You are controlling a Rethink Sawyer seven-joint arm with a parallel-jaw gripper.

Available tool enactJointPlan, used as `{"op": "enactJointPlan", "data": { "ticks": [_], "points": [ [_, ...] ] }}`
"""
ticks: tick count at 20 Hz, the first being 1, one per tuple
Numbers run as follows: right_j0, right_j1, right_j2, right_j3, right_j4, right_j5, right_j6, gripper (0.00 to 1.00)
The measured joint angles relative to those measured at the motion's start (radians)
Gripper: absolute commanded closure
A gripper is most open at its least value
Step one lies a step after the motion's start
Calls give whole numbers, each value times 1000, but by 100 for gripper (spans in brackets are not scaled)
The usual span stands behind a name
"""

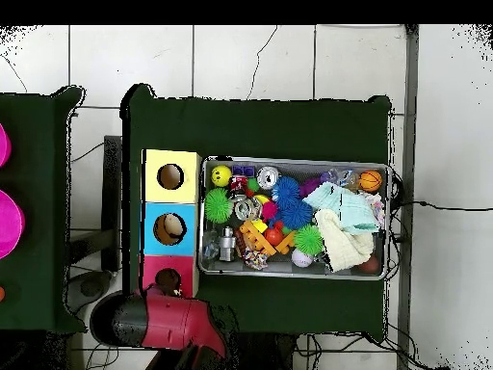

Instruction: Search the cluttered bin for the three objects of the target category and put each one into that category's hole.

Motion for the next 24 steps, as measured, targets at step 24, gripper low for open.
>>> {"op": "enactJointPlan", "data": {
  "ticks": [24],
  "points": [
    [31, 76, -53, -133, 6, 206, 0, 100]
  ]
}}
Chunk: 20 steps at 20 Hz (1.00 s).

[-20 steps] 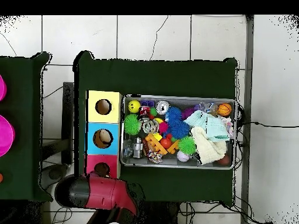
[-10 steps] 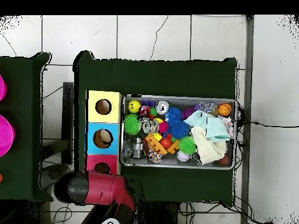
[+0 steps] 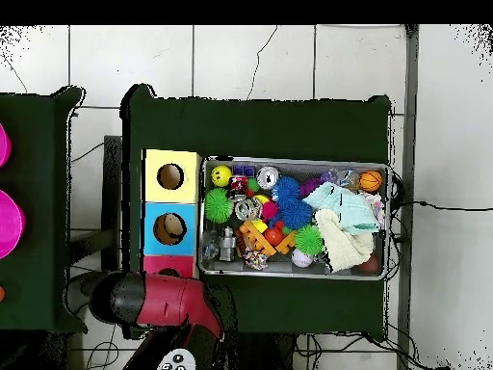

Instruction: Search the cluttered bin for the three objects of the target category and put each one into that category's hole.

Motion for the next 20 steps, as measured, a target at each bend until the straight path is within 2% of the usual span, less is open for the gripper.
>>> {"op": "enactJointPlan", "data": {
  "ticks": [6, 14, 20],
  "points": [
    [-4, -29, -4, -45, 0, 9, 0, 100],
    [-32, -113, -5, -49, -1, 11, 0, 100],
    [-64, -135, -5, -49, -1, 11, 0, 100]
  ]
}}
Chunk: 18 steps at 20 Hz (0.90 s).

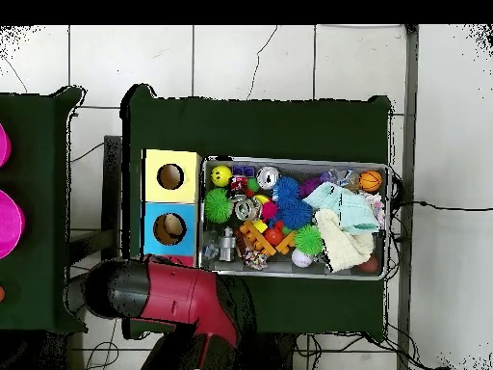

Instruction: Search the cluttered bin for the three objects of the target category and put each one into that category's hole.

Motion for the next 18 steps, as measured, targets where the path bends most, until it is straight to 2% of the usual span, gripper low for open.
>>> {"op": "enactJointPlan", "data": {
  "ticks": [8, 18],
  "points": [
    [-39, 12, 0, 0, -1, -7, 0, 100],
    [-13, 69, 1, -4, -1, -19, 0, 100]
  ]
}}
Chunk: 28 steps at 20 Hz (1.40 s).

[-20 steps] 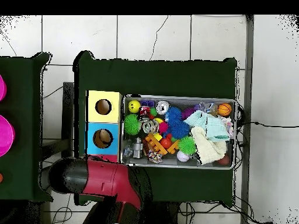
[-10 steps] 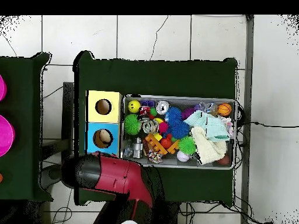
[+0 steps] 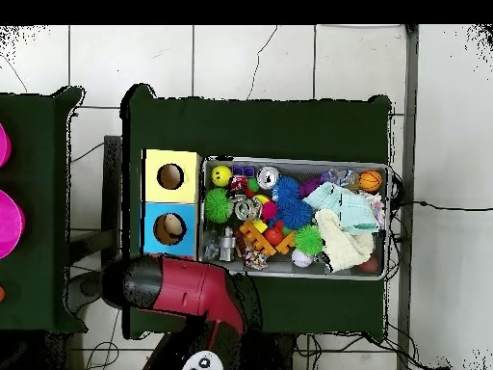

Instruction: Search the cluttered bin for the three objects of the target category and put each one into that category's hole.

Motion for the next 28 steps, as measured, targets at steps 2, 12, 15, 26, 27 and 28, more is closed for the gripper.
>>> {"op": "enactJointPlan", "data": {
  "ticks": [2, 12, 15, 26, 27, 28],
  "points": [
    [13, 13, 0, -5, 0, 0, 0, 100],
    [40, 48, 0, -36, 0, 0, 0, 100],
    [43, 48, 0, -40, 0, 0, 0, 100],
    [47, 48, 0, -45, 0, 0, 0, 0],
    [47, 48, 0, -45, 0, 0, 0, 0],
    [47, 48, 0, -45, 0, 0, 0, 0]
  ]
}}
